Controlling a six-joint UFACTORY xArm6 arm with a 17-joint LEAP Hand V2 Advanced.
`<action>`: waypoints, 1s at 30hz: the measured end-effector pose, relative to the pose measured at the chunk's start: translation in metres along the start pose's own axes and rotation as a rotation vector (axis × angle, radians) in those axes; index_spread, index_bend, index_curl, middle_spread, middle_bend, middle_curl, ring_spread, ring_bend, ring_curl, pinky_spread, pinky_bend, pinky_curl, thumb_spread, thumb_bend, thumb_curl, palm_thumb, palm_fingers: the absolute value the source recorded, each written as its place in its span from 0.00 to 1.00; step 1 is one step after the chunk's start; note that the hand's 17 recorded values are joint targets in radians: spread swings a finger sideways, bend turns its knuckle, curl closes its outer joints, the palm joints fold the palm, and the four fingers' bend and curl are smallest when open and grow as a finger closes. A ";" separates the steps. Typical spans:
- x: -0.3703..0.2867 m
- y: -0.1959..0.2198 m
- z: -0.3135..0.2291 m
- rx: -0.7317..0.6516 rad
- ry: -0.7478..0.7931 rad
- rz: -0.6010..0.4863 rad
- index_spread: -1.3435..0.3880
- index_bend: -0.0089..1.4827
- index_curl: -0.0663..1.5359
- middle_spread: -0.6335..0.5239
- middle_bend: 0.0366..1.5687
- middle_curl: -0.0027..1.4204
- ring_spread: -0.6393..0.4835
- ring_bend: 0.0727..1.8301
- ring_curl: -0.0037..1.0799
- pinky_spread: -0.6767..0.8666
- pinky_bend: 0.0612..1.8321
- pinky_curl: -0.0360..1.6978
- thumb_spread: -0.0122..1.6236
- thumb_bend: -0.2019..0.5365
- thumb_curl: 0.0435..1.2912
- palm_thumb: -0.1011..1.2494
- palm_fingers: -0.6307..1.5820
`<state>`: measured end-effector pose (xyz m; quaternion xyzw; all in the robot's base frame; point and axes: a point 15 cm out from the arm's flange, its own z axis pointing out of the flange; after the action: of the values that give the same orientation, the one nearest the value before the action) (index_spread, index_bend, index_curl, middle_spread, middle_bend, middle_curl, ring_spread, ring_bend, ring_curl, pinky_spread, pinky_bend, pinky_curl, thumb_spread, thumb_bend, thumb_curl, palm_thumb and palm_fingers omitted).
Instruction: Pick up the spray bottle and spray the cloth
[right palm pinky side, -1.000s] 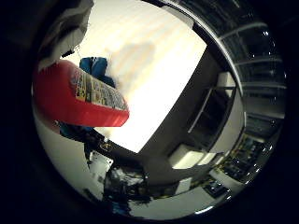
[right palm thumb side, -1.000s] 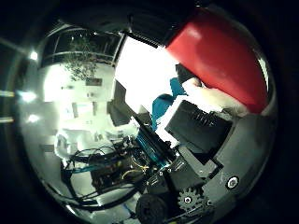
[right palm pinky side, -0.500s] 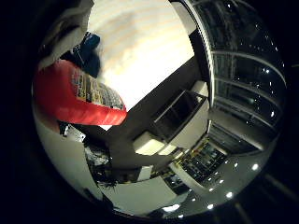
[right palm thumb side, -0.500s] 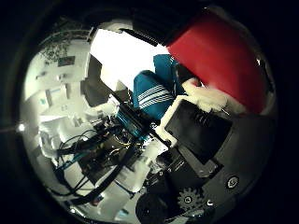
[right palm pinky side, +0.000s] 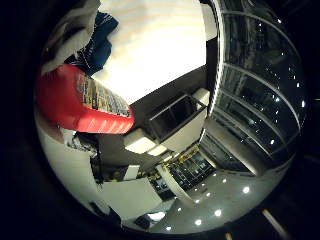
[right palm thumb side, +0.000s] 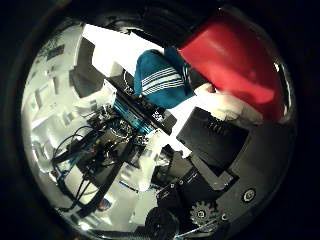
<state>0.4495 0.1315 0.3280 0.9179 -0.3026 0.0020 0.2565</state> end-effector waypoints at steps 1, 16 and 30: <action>0.000 -0.003 0.003 -0.008 -0.003 0.000 0.65 0.78 0.53 0.46 0.89 0.47 0.41 0.79 0.63 0.36 0.56 0.83 0.38 0.25 0.72 0.83 0.81; -0.010 -0.021 0.007 -0.001 0.000 -0.019 0.64 0.76 0.54 0.46 0.89 0.48 0.41 0.79 0.63 0.36 0.56 0.83 0.38 0.25 0.71 0.83 0.80; -0.067 -0.075 -0.069 0.439 -0.253 -0.004 0.63 0.75 0.55 0.46 0.89 0.48 0.41 0.79 0.63 0.36 0.56 0.83 0.38 0.25 0.71 0.83 0.80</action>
<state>0.4474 0.2526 0.3425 0.9452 -0.3228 -0.0479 0.0111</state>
